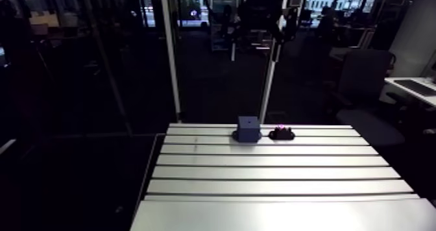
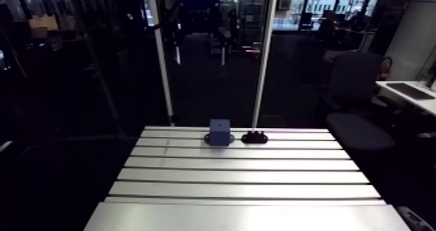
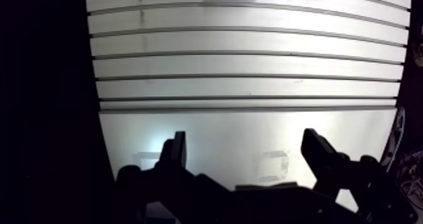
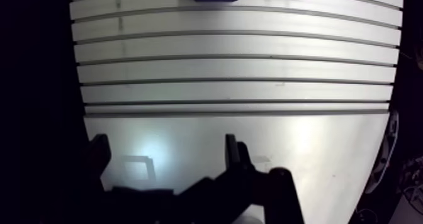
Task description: Pick up the M10 bolt and insert it into the hole until fully seated.
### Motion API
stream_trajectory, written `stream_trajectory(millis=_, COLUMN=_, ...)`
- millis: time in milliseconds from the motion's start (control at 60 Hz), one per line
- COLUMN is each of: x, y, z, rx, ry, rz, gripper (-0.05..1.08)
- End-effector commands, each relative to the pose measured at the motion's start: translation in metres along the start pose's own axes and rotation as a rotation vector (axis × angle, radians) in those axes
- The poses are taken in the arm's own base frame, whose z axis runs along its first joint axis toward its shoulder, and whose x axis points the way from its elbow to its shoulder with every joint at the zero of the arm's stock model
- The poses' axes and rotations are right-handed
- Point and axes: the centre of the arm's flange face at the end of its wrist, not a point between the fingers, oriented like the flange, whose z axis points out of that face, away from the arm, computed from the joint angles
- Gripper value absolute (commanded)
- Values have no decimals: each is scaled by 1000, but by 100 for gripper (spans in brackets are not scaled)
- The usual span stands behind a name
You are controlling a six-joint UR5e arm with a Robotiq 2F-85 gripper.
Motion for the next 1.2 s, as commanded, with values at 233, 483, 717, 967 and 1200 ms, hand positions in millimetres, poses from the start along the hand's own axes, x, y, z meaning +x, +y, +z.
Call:
stream_trajectory(millis=233, x=1, y=-1, z=-3, rx=-5, ry=9, rz=0, gripper=1)
stream_trajectory(millis=483, x=2, y=4, z=-6, rx=-9, ry=14, rz=3, gripper=1)
stream_trajectory(millis=717, x=2, y=5, z=-9, rx=-10, ry=18, rz=2, gripper=1)
stream_trajectory(millis=967, x=3, y=8, z=-8, rx=-16, ry=19, rz=2, gripper=1)
stream_trajectory(millis=1200, x=8, y=32, z=-4, rx=-32, ry=25, rz=24, gripper=1)
